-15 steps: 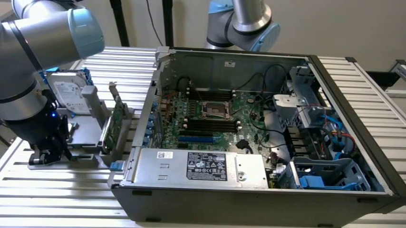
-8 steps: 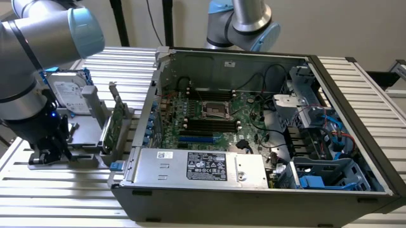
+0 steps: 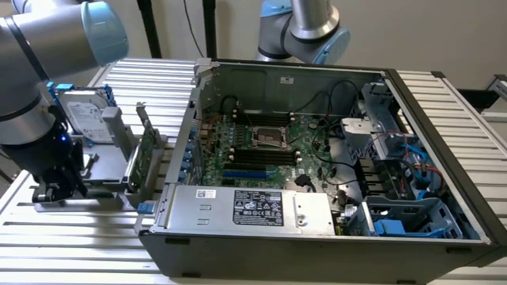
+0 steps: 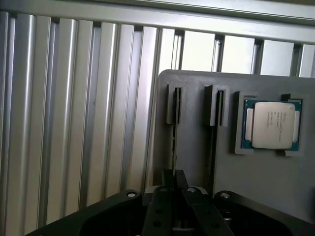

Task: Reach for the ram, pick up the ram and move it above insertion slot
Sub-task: 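Pick up the ram and move it above insertion slot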

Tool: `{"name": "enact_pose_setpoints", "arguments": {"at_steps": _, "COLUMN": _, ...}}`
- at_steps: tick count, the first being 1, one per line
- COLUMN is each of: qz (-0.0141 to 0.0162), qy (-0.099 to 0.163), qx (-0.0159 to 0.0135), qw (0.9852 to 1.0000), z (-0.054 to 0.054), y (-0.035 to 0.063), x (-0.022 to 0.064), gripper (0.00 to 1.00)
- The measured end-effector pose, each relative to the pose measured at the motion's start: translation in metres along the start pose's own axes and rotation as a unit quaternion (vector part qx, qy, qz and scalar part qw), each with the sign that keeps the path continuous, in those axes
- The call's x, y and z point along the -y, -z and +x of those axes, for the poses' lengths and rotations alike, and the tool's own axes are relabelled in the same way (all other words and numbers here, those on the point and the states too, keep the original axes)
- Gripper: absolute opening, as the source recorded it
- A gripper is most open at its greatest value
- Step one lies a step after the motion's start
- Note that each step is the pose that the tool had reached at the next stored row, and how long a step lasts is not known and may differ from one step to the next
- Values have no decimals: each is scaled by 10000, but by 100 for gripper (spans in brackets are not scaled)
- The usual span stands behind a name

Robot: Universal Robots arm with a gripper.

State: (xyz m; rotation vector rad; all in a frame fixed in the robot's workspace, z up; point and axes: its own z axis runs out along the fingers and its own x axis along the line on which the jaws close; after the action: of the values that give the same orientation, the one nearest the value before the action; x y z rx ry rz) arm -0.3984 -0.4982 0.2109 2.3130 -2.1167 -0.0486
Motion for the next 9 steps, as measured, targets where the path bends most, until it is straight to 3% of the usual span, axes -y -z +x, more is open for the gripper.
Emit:
{"name": "enact_pose_setpoints", "arguments": {"at_steps": 5, "qz": -2, "qy": 0, "qx": 0, "qw": 10000, "z": -2, "y": 116, "x": -3, "gripper": 14}}
{"name": "enact_pose_setpoints", "arguments": {"at_steps": 9, "qz": -5, "qy": 0, "qx": 0, "qw": 10000, "z": -5, "y": 269, "x": -7, "gripper": 14}}
